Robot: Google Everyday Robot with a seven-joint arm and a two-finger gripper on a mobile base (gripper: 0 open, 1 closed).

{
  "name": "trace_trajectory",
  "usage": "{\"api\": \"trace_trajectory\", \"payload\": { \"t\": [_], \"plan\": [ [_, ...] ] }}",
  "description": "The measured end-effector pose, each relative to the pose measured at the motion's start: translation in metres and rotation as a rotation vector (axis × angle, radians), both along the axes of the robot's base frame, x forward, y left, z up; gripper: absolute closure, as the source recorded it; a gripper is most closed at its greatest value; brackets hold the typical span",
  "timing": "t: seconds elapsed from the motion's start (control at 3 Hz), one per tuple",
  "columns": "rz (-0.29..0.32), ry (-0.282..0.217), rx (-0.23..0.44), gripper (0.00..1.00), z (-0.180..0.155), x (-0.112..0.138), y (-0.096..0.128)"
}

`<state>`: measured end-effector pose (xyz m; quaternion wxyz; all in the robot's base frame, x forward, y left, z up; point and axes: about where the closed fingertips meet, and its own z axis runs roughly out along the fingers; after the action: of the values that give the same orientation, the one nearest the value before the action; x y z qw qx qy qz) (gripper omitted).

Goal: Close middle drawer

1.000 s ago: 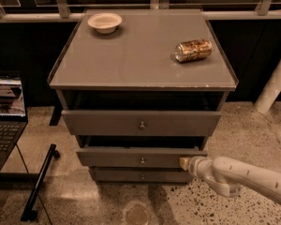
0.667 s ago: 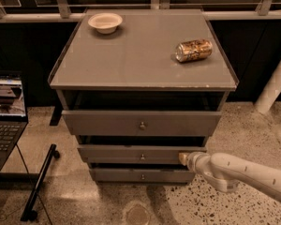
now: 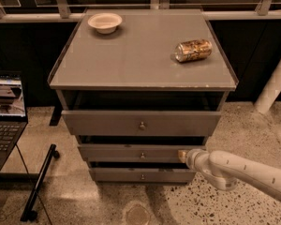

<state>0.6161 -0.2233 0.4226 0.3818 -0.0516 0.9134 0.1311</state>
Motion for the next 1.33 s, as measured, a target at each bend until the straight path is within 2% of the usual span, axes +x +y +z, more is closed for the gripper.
{"api": "trace_trajectory", "payload": {
  "t": [0.33,0.67,1.33],
  "plan": [
    [0.037,0.051,0.011,1.00,-0.015,-0.019,0.004],
    [0.074,0.120,0.044,1.00,-0.028,-0.058,-0.006],
    [0.084,0.123,0.053,0.58,-0.028,-0.060,-0.003]
  ]
}}
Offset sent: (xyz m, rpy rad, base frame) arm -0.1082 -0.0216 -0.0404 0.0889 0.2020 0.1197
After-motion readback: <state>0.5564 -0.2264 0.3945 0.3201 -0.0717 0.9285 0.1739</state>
